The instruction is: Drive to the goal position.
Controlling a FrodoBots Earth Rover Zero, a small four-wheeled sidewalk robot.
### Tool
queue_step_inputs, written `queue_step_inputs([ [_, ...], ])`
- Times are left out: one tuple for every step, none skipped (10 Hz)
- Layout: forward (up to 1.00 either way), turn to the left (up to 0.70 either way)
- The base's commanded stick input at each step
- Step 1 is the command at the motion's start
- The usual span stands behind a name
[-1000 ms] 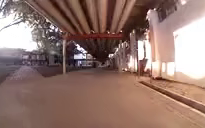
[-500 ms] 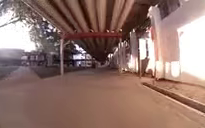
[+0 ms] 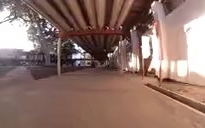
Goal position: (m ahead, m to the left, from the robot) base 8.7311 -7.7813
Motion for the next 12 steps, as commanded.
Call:
queue_step_inputs([
  [0.7, 0.0],
  [0.7, 0.0],
  [0.7, 0.0],
  [0.7, 0.0],
  [0.7, 0.0],
  [0.7, 0.0],
  [0.7, 0.0],
  [0.7, 0.0],
  [0.7, 0.0],
  [0.7, 0.0],
  [0.7, 0.0],
  [0.7, 0.0],
])
